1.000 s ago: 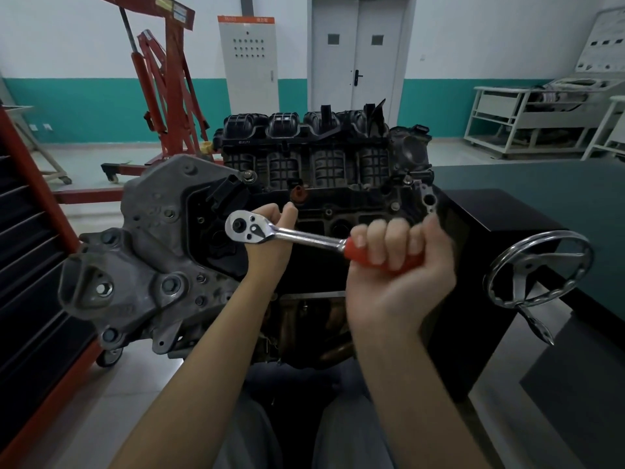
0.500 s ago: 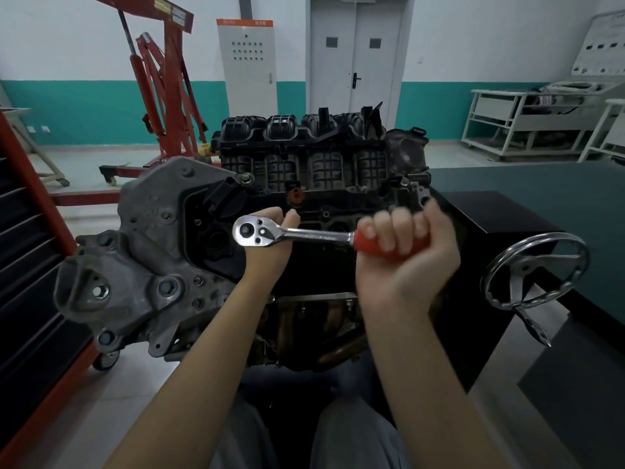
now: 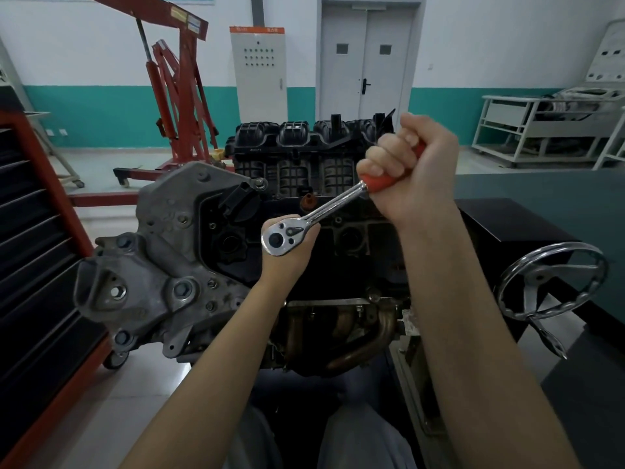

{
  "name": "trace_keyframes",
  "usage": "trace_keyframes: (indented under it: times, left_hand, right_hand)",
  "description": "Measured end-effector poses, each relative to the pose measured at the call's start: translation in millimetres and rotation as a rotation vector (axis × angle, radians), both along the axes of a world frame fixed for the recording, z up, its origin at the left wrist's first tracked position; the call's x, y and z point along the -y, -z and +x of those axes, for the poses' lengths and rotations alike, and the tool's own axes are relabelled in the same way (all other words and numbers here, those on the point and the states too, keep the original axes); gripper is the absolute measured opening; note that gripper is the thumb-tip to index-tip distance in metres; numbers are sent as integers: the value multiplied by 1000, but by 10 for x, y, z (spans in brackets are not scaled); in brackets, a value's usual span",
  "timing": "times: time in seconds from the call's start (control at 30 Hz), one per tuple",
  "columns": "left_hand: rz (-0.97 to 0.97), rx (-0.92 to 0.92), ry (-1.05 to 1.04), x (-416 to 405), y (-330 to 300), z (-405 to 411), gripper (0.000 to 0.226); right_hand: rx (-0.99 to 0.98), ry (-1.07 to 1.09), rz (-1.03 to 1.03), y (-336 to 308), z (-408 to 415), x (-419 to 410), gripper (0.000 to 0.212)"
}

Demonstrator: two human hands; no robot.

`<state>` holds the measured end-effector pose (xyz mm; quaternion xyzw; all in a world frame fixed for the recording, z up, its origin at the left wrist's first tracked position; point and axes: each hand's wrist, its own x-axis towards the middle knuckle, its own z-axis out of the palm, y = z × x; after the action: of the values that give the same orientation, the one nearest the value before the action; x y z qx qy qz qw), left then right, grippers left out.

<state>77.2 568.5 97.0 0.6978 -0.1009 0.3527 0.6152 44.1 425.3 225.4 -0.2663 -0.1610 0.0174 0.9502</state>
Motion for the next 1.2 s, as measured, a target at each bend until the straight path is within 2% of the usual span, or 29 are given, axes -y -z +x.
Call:
trace_keyframes:
  times: [0.07, 0.2, 0.3, 0.4, 0.5, 0.6, 0.73, 0.8, 0.87, 0.97, 1.07, 1.2]
  left_hand:
    - [6, -8, 39, 6, -19, -18, 41]
    - [42, 56, 19, -37, -9, 14, 55]
    - [4, 33, 24, -45, -24, -21, 50]
    - [-44, 44, 38, -33, -38, -67, 46]
    - [-50, 15, 29, -21, -44, -42, 54]
    - [22, -1, -8, -17, -61, -13, 57]
    - [35, -17, 50, -14, -7, -26, 38]
    - [15, -34, 62, -12, 10, -35, 37]
    - [-8, -30, 49, -16, -1, -32, 40]
    - [-23, 0, 14, -20, -26, -28, 52]
    - [-32, -2, 17, -6, -40, -49, 50]
    - [-62, 10, 48, -15, -66, -47, 55]
  right_hand:
    - [-27, -15, 12, -11, 25, 1, 44]
    - [-44, 115, 203, 370, -215, 15, 41]
    - [-60, 222, 331, 692, -511, -53, 43]
    - [-53, 262, 368, 838, -673, -151, 45]
    - [-9, 245, 326, 724, -587, -93, 45]
    - [8, 165, 209, 418, -302, 22, 44]
    - [-3, 11, -30, 1, 16, 27, 46]
    - [-7, -24, -74, -76, 62, -10, 46]
    - [-21, 2, -21, -4, 7, -29, 44]
    - [-29, 136, 166, 343, -236, -21, 43]
    - [-54, 237, 330, 718, -563, -77, 44]
    - [2, 249, 335, 810, -663, -138, 46]
